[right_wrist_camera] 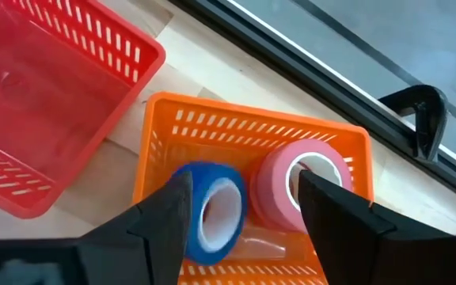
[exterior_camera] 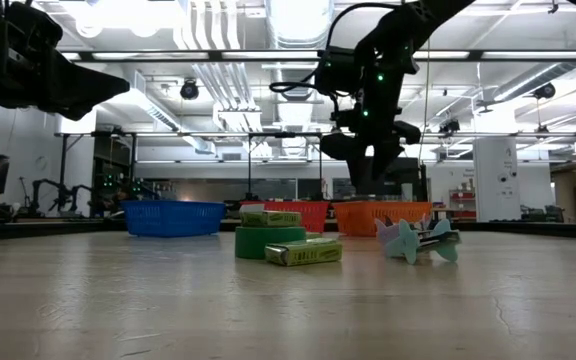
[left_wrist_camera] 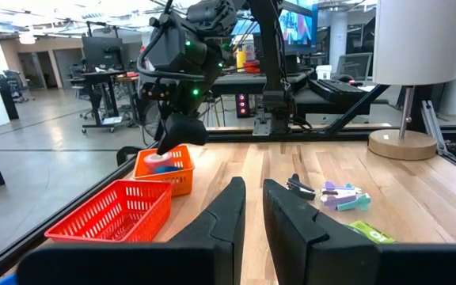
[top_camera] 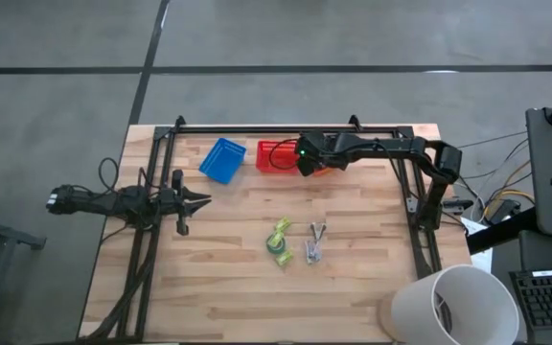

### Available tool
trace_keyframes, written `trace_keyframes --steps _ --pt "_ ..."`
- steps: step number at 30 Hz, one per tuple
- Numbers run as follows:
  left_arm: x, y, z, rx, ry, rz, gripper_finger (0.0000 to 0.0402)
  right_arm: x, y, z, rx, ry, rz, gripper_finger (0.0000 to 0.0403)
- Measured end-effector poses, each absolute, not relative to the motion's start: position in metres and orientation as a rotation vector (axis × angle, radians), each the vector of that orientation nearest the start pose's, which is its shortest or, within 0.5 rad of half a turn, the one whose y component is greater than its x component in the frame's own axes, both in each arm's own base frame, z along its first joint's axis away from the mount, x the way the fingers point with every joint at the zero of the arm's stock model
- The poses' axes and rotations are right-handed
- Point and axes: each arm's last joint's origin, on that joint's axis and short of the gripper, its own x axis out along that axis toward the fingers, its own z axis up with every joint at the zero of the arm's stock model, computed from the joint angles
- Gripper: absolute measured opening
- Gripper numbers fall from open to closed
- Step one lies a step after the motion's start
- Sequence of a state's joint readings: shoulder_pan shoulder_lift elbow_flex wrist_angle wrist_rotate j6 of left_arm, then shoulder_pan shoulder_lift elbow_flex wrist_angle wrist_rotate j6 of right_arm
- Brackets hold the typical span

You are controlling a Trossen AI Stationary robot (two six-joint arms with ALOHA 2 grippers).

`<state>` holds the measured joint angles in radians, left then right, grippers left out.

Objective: Pick and place Stapler, Stapler remover, tape
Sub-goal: Put the middle staple box into the red bin

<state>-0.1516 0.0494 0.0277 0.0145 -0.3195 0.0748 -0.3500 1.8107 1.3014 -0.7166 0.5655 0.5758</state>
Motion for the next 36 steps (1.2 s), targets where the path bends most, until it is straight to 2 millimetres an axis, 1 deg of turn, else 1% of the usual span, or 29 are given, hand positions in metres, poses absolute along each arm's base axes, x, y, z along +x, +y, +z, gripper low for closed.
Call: trace_keyframes --steps 9,15,21,28,30,33,36 --pt "0.098 -0.006 0.17 0.077 0.014 0.167 0.0051 0.331 -0.135 0.206 0.312 0.984 -1.125 0.0214" --pt "0.098 -0.006 0.171 0.076 0.013 0.168 0.0051 0.338 -0.117 0.208 0.275 0.989 -1.053 0.0205" --pt "0.098 -0.006 0.17 0.076 0.014 0.168 0.0051 0.356 -0.09 0.21 0.258 0.964 -0.822 0.0201" --pt "0.098 -0.006 0.171 0.076 0.013 0.168 0.0051 0.371 -0.062 0.213 0.24 0.936 -0.565 0.0198" --pt "0.098 -0.006 0.17 0.077 0.014 0.168 0.0051 0.374 -0.052 0.214 0.226 0.94 -0.441 0.0198" --pt "0.098 -0.006 0.171 0.076 0.013 0.168 0.0051 0.38 -0.032 0.216 0.195 0.934 -0.216 0.0198" --pt "0.098 -0.006 0.17 0.077 0.014 0.168 0.0051 0.385 -0.009 0.217 0.108 0.911 -0.032 0.0198"
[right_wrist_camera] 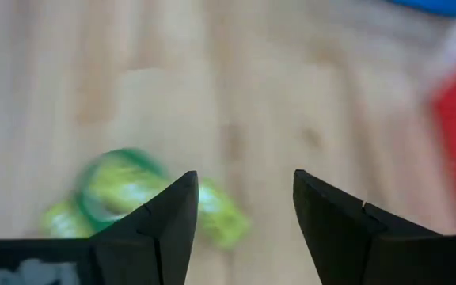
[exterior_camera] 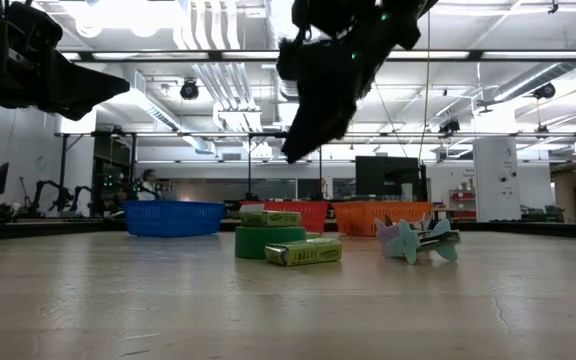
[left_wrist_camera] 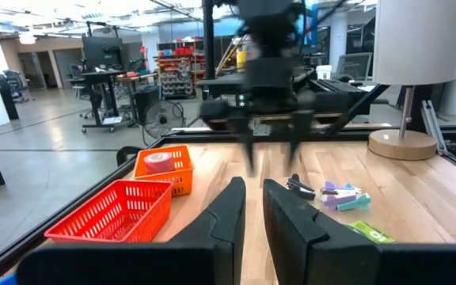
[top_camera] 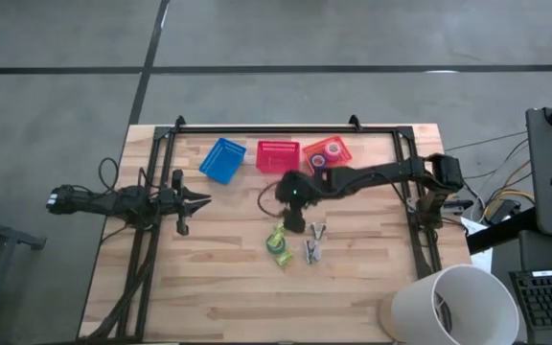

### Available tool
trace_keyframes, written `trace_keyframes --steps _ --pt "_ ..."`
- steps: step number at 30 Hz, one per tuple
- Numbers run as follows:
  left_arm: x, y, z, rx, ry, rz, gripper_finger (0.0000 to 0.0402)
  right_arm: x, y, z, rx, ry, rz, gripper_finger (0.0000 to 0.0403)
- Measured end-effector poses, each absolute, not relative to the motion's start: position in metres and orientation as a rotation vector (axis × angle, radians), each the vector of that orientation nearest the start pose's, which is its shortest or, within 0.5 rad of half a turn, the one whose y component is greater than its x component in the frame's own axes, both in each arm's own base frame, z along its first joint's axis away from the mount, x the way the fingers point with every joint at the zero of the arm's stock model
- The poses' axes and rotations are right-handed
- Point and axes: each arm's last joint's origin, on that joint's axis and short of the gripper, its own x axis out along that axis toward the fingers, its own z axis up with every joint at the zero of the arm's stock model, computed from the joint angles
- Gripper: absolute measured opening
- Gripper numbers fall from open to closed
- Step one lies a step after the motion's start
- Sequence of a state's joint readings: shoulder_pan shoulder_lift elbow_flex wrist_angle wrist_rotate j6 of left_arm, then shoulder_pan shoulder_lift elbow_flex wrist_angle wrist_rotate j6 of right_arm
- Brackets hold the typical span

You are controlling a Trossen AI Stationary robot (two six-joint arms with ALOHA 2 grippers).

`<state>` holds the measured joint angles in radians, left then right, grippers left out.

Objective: Pick and place Stapler, Stapler remover, tape
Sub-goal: Put the middle staple box into the red bin

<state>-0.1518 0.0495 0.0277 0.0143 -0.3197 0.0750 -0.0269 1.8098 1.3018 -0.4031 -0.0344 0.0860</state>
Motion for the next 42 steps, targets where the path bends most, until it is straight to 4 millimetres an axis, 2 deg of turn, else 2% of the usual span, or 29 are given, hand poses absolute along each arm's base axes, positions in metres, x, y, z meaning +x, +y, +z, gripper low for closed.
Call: trace_keyframes --steps 6,9,16,24,35,42 --pt "0.098 -0.006 0.171 0.076 0.013 0.168 0.0051 0.394 0.032 0.221 -0.066 0.797 0.144 0.0198" --pt "0.098 -0.006 0.171 0.076 0.013 0.167 0.0051 0.399 0.044 0.216 -0.097 0.757 0.183 0.0198" --pt "0.098 -0.006 0.17 0.076 0.014 0.168 0.0051 0.401 0.045 0.193 -0.157 0.923 0.219 0.0199" --pt "0.098 -0.006 0.17 0.077 0.017 0.167 0.0051 0.411 0.048 0.165 -0.257 1.017 0.305 0.0199" --pt "0.098 -0.006 0.17 0.078 0.019 0.167 0.0051 0.416 0.049 0.167 -0.334 0.993 0.322 0.0199" --pt "0.098 -0.006 0.17 0.078 0.019 0.168 0.0051 0.417 0.051 0.159 -0.369 1.006 0.356 0.0199"
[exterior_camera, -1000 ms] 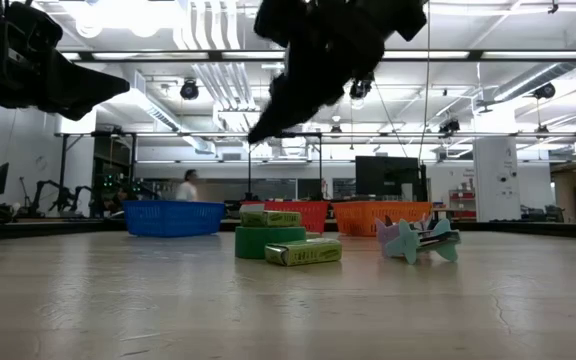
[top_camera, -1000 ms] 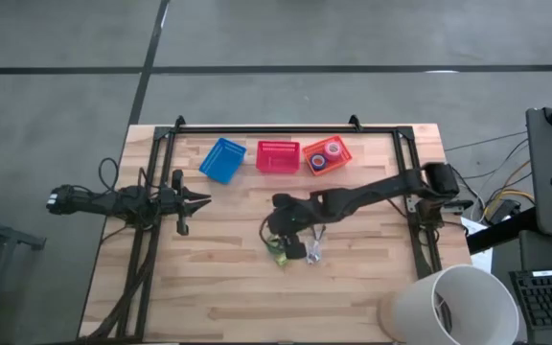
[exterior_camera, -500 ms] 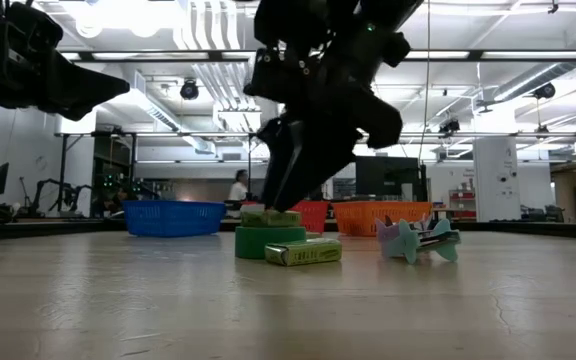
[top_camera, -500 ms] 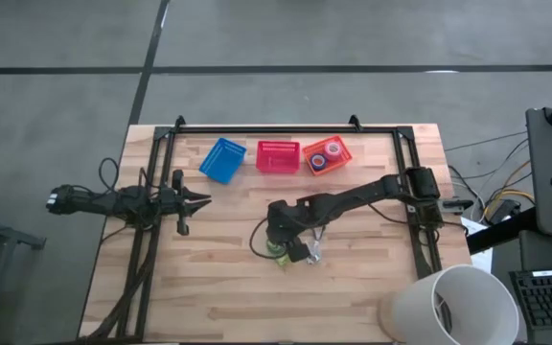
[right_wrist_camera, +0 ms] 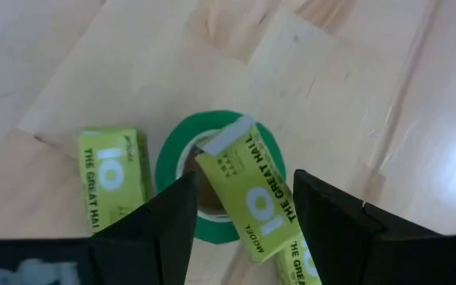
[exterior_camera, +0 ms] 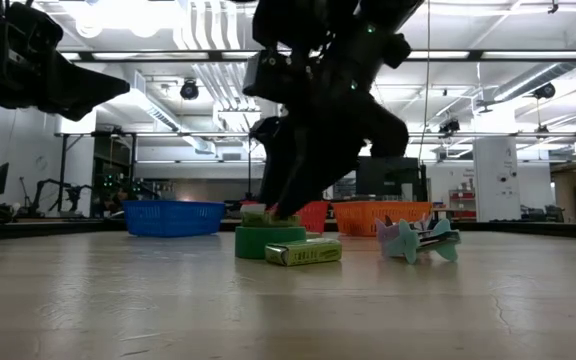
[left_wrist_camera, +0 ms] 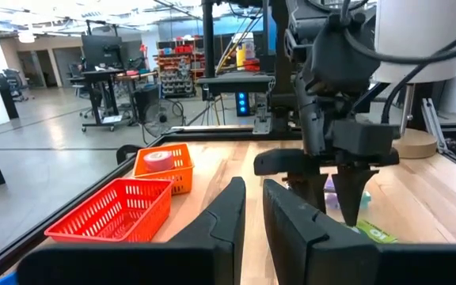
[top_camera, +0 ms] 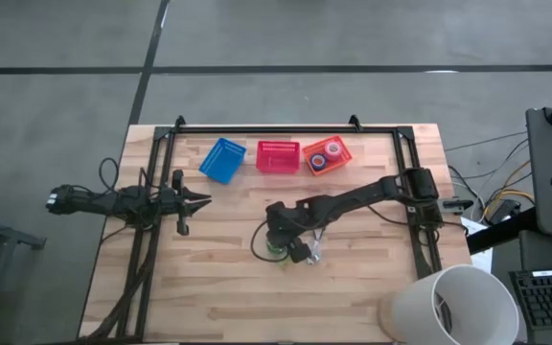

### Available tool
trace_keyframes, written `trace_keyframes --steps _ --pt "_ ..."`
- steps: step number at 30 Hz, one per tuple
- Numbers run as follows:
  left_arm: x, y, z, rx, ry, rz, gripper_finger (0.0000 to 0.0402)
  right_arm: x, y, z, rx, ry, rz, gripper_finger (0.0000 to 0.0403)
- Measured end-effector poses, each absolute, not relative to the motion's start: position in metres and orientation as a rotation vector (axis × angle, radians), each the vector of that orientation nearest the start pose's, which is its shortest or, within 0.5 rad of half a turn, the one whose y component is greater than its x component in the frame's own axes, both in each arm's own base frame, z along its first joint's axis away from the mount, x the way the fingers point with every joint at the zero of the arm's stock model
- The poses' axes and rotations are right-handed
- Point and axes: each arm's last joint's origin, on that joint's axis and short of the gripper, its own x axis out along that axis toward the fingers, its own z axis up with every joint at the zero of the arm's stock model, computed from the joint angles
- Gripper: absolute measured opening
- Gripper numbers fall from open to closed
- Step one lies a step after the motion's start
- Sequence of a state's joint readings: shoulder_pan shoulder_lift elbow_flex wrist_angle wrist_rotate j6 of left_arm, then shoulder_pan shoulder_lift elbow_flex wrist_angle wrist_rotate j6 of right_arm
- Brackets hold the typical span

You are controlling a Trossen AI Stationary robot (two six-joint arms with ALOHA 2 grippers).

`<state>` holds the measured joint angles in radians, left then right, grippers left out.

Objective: Pick and place Stapler, Stapler remover, tape
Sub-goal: Put the middle staple box into the red bin

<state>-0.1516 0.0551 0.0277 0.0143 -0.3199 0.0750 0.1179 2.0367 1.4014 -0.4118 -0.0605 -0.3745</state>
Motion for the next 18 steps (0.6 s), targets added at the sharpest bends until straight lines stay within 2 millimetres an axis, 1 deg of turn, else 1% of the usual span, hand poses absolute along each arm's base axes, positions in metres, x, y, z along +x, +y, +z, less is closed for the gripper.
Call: trace_keyframes --steps 6,9,13,18 --pt "0.0984 -0.0058 0.17 0.078 0.019 0.168 0.0051 0.4188 0.0503 0.1481 -0.37 1.028 0.35 0.0198" --pt "0.0984 -0.0059 0.17 0.078 0.019 0.167 0.0051 0.4178 0.0512 0.1493 -0.363 1.031 0.348 0.019" --pt "0.0984 -0.0058 0.17 0.078 0.019 0.167 0.0051 0.4179 0.0509 0.1509 -0.345 1.027 0.336 0.017" --pt "0.0984 -0.0058 0.17 0.078 0.019 0.168 0.0051 0.4177 0.0502 0.1512 -0.343 1.028 0.334 0.013"
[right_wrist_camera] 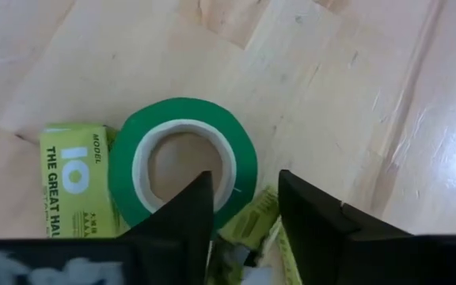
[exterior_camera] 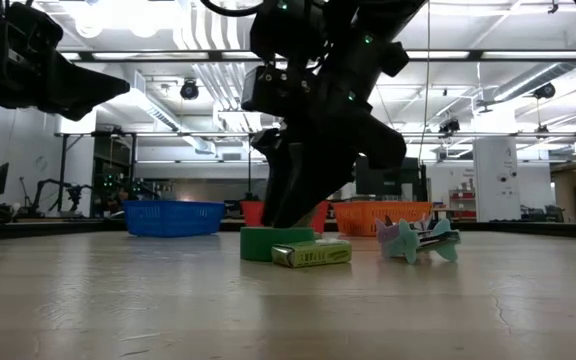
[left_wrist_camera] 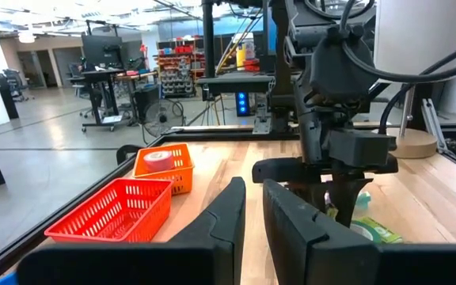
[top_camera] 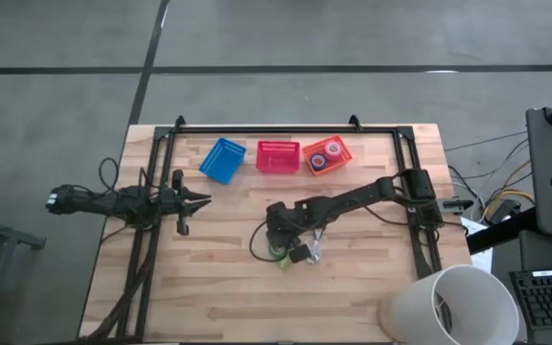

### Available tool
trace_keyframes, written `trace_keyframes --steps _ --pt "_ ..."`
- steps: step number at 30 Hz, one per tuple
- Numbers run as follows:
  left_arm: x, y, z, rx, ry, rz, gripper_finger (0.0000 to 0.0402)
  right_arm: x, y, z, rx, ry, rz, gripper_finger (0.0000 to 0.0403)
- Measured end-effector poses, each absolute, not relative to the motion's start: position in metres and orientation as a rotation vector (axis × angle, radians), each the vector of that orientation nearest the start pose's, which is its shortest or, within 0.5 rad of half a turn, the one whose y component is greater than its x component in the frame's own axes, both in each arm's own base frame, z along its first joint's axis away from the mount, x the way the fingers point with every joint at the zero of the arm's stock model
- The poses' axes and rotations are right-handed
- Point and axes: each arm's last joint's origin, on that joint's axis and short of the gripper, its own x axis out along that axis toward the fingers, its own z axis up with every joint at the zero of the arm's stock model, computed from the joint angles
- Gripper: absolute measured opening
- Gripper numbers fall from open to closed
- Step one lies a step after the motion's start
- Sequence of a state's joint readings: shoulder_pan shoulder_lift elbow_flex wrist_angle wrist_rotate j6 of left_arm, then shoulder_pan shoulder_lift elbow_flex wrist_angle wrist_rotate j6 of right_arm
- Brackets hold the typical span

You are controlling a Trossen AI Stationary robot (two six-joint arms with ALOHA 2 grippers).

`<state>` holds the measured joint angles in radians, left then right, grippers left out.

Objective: Pick and place Stapler, Stapler remover, tape
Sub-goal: Put the middle staple box into the red bin

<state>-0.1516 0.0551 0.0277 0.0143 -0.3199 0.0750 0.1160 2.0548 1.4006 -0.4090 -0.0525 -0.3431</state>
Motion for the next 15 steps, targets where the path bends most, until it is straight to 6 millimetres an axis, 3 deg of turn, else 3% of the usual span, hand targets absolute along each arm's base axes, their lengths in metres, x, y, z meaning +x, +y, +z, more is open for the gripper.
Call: trace_keyframes --steps 15 --pt "0.0984 -0.0058 0.17 0.078 0.019 0.167 0.0051 0.4098 0.0425 0.1497 -0.309 1.133 0.279 0.0031"
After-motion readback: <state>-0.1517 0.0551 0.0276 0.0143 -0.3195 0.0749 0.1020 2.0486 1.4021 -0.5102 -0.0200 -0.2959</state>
